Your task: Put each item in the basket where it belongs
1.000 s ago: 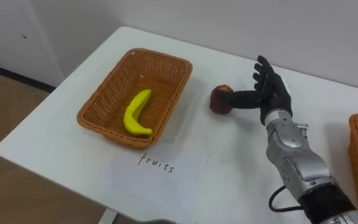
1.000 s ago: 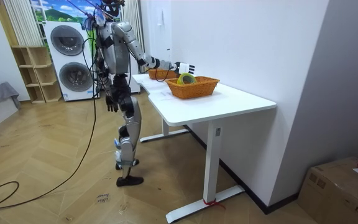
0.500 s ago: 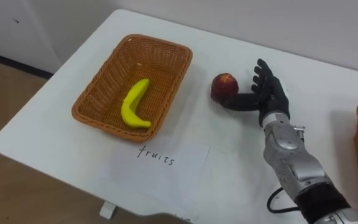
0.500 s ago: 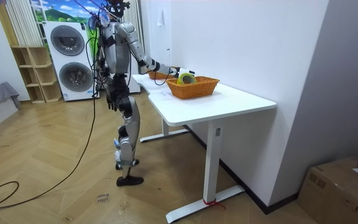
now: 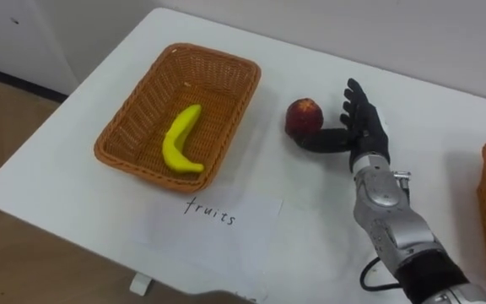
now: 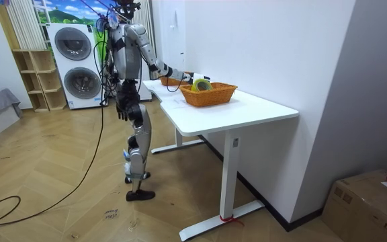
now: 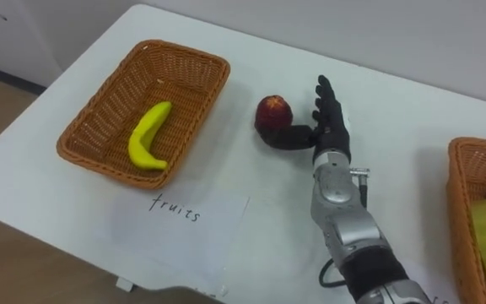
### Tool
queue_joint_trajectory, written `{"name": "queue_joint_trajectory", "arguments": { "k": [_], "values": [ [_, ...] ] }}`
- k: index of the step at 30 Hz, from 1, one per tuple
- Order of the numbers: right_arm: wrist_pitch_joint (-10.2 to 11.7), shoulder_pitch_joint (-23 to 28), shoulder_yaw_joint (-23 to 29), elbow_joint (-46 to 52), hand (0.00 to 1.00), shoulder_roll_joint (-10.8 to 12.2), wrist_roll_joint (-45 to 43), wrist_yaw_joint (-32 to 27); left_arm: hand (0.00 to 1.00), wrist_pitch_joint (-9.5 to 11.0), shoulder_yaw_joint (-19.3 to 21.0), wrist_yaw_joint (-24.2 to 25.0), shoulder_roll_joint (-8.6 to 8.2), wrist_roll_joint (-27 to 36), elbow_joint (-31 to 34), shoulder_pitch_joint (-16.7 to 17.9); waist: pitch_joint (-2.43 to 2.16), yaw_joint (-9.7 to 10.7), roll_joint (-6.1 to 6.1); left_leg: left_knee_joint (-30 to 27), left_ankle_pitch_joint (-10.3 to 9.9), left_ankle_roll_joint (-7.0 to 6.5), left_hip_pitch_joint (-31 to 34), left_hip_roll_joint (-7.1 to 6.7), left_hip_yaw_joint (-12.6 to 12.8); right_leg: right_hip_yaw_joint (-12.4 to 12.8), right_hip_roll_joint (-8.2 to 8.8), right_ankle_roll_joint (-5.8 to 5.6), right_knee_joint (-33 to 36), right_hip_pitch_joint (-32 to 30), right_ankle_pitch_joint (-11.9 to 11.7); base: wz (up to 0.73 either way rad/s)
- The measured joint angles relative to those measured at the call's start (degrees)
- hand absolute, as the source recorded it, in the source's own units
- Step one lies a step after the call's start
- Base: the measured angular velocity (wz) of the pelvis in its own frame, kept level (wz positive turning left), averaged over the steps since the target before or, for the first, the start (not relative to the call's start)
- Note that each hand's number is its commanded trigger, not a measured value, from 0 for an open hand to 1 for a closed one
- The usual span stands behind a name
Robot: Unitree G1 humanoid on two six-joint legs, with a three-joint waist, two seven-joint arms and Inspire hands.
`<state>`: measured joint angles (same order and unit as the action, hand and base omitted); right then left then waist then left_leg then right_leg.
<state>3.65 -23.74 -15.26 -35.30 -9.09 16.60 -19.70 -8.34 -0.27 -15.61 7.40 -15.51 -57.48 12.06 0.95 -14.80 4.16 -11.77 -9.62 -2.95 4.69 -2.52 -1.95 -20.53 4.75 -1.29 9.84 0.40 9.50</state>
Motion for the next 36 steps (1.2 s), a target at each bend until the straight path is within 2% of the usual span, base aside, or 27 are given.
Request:
{"name": "queue_joint_trajectory", "arguments": {
  "k": [7,11,16,18,25,31,36],
  "values": [
    [-0.07,0.07,-2.50,0.00,0.00,0.92,-6.55,-2.55,0.00,0.26,-0.04,-0.34,0.04,0.31,-0.58,0.13,0.03,-0.02,0.28,0.07,0.00,0.00,0.25,0.03,-0.01,-0.11,-0.05,0.00,-0.05,-0.17,0.00,0.00],
    [-0.15,0.07,-3.73,0.87,0.00,0.93,-10.30,-4.27,0.00,1.35,-0.02,-1.71,0.07,0.26,-0.63,0.03,-0.04,-0.13,0.45,0.10,0.00,0.00,0.46,-0.01,-0.01,-0.28,-0.01,-0.01,-0.08,-0.33,-0.01,0.00],
    [-0.40,0.06,-4.03,3.09,0.00,0.75,-16.93,-5.30,0.00,1.40,-0.07,-1.77,0.33,0.25,-0.63,0.02,-0.12,-1.47,0.56,0.17,0.00,0.00,0.51,0.01,0.00,-0.47,0.01,-0.02,-0.11,-0.52,-0.01,0.00],
    [-0.79,0.06,-5.75,4.02,0.00,0.64,-19.50,-5.20,0.00,1.25,-0.06,-1.77,0.53,0.24,-0.63,0.41,-0.17,-1.70,0.64,0.19,0.01,-0.01,0.52,0.01,0.00,-0.63,0.05,-0.02,-0.13,-0.54,0.00,0.00],
    [-1.30,0.06,-6.94,3.95,0.00,0.19,-19.50,-5.08,0.00,1.33,-0.04,-1.76,1.24,0.16,-0.66,0.08,-0.27,-2.77,1.38,0.05,0.04,-0.05,0.44,-0.04,-0.05,-1.17,0.18,-0.02,-0.11,-0.25,0.00,0.00],
    [-1.30,0.07,-7.21,3.95,0.00,0.18,-19.50,-5.07,0.00,1.33,-0.05,-1.76,1.71,0.16,-0.67,0.01,-0.08,-2.72,1.95,0.02,0.04,-0.05,0.53,-0.03,-0.12,-1.82,0.21,-0.03,-0.04,-0.12,-0.01,0.00],
    [-1.30,0.07,-7.22,3.57,0.00,-0.17,-19.48,-4.72,0.00,1.33,-0.08,-1.75,1.92,0.23,-1.07,-0.08,0.25,-2.70,2.16,0.04,0.04,-0.05,0.68,-0.06,-0.41,-2.35,0.22,-0.03,-0.07,-0.13,-0.01,0.01]
  ]
}}
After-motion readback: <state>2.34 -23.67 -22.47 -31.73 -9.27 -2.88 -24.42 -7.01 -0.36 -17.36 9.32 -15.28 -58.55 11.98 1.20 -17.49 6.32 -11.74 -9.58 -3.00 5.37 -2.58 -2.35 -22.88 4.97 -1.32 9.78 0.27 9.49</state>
